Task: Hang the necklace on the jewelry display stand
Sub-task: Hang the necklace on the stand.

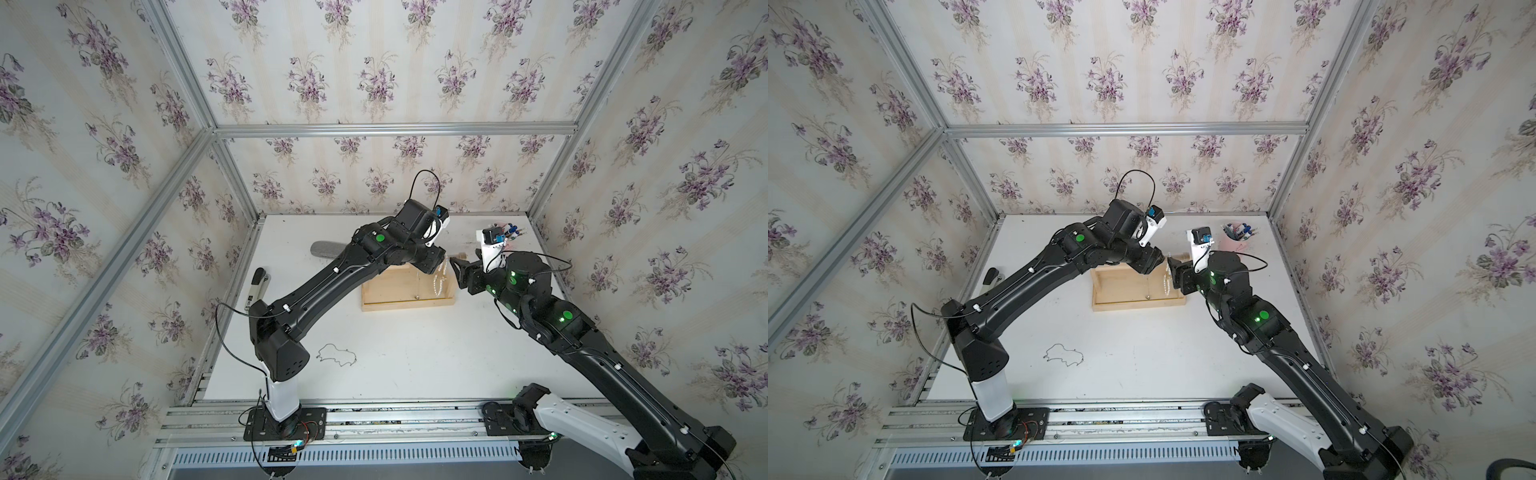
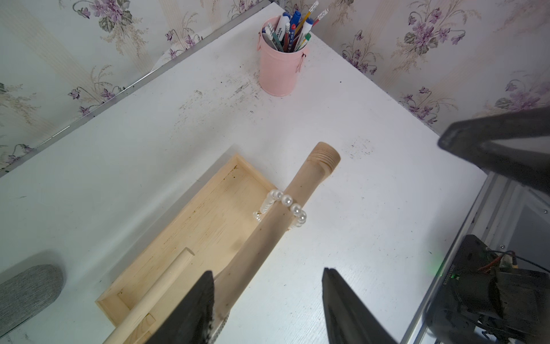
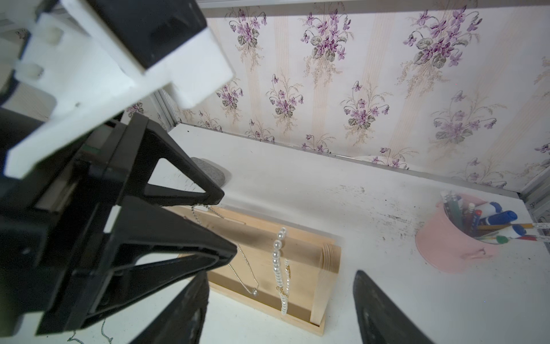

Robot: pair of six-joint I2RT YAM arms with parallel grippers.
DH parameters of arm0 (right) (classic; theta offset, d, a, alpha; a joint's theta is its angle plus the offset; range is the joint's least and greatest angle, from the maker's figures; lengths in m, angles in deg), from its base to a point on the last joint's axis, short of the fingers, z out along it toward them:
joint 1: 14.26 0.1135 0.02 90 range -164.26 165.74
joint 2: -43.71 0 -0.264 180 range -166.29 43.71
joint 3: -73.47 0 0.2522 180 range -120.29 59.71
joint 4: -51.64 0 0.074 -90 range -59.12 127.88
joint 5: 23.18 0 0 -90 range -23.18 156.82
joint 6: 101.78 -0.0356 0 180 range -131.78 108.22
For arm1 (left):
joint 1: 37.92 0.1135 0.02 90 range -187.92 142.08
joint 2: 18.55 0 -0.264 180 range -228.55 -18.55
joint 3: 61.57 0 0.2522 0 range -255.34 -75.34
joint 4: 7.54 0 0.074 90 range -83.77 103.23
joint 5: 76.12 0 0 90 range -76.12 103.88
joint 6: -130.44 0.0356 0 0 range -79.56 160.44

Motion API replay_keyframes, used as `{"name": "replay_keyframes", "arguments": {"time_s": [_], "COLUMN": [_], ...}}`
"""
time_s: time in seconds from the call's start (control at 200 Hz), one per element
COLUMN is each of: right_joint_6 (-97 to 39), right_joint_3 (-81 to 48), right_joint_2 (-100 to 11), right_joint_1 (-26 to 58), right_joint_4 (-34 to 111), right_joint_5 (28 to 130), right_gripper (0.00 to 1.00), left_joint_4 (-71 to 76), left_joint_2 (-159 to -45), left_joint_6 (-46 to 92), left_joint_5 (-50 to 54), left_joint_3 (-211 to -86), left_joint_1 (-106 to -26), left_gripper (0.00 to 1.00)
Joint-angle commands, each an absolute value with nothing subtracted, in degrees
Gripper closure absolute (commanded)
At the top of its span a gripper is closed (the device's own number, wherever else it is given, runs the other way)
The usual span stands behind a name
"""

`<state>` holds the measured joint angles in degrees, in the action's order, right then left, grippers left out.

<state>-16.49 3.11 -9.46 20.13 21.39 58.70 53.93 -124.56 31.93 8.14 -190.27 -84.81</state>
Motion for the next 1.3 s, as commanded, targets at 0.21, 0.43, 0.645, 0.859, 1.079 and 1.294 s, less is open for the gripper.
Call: {"name": "replay_keyframes", "arguments": {"time_s": [0.21,0.43,0.645,0.859,1.079,1.294], "right_joint_6": [-18.02,-18.37,-18.94,-21.15,-26.03,-28.02], "right_joint_3": [4.08,4.58,5.52,7.93,16.96,18.75], "right_joint_2": [-7.35,-7.16,-6.70,-4.16,0.80,0.61], "right_joint_1": [20.19,20.18,20.15,20.19,20.19,20.19], "right_joint_4": [24.55,25.31,25.73,26.54,32.01,31.15], "right_joint_5": [56.13,55.97,55.57,53.95,62.51,64.64], "right_gripper": [0.25,0.24,0.25,0.26,0.29,0.29], "left_joint_4": [57.53,56.84,51.26,43.40,50.24,49.09], "left_joint_2": [-126.01,-125.64,-123.88,-118.03,-121.65,-119.36], "left_joint_6": [34.65,37.10,35.82,37.13,33.44,33.54], "left_joint_5": [10.28,13.02,10.04,13.45,11.79,13.78], "left_joint_3": [-194.43,-193.87,-189.77,-184.05,-190.27,-188.80], "left_joint_1": [-85.56,-86.43,-86.69,-88.46,-88.60,-88.54], "left_gripper": [0.23,0.00,0.00,0.00,0.00,0.00]}}
